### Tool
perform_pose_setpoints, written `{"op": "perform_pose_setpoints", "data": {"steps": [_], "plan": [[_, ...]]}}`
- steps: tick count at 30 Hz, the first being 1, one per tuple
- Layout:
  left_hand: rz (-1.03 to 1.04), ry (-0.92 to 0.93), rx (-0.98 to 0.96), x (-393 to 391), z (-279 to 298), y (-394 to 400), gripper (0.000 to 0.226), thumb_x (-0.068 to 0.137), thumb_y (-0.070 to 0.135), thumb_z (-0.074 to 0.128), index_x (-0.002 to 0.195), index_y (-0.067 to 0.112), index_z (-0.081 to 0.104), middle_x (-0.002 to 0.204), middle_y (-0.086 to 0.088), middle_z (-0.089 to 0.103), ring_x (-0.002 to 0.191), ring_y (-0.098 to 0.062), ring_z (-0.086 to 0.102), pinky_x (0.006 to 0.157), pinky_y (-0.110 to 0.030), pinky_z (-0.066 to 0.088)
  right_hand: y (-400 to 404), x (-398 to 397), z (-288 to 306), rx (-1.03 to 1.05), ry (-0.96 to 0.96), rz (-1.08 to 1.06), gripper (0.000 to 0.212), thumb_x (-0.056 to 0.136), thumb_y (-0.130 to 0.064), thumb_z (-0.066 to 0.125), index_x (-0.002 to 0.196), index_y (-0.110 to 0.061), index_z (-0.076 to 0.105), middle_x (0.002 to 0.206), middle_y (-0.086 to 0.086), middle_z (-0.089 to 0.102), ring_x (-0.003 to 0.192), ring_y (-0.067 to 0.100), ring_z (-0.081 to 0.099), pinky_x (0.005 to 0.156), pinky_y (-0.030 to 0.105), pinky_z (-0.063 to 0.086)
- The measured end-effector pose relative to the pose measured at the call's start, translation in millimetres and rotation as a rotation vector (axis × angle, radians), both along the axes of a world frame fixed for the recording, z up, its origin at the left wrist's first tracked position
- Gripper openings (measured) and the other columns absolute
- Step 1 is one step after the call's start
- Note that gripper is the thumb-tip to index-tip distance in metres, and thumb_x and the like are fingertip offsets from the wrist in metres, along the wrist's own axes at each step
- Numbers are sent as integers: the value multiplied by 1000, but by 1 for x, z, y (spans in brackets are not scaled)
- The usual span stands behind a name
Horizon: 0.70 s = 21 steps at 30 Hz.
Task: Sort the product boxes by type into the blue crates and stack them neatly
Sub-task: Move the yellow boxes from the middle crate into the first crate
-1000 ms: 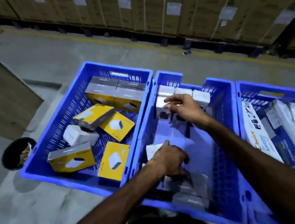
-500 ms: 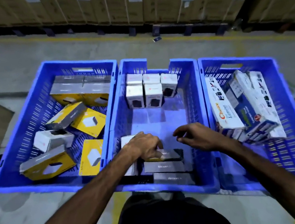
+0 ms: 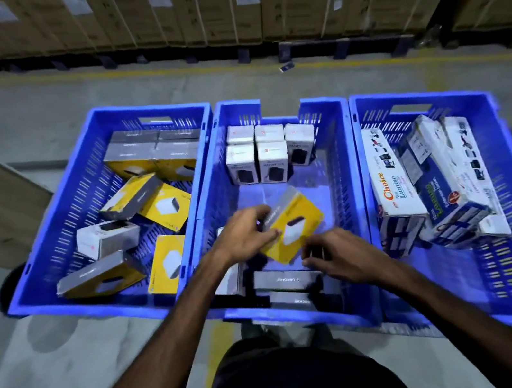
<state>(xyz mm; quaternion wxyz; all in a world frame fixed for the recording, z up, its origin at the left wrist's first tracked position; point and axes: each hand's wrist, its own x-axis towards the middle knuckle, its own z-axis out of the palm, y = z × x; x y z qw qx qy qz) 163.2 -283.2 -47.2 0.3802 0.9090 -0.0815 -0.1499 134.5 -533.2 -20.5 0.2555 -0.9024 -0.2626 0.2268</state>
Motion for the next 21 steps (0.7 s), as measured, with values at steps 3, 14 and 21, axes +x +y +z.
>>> {"op": "perform_pose_setpoints", "data": {"steps": [3,14,21], "plan": [[338,46,-377,-9,20,19,21,89,28,82,104,18,73,94,-3,75,81,-14,69,76,-38,58,7,-6,-13,-99,-21,87,21,94,-36,68,114,-32,68,106,-11,69,99,13,65,83,36,50],[1325,10,-881,-43,59,173,19,94,20,74,100,2,74,82,-10,74,67,-23,70,63,-34,60,58,5,-61,-397,69,406,75,87,-45,66,154,-31,37,143,7,54,132,33,55,103,43,48],[1354,93,-112,-60,21,183,23,81,27,74,88,4,73,92,-20,74,94,-37,71,79,-44,53,70,14,-66,-360,128,479,86,89,-58,71,159,-29,33,151,4,51,138,28,51,105,37,42]]}}
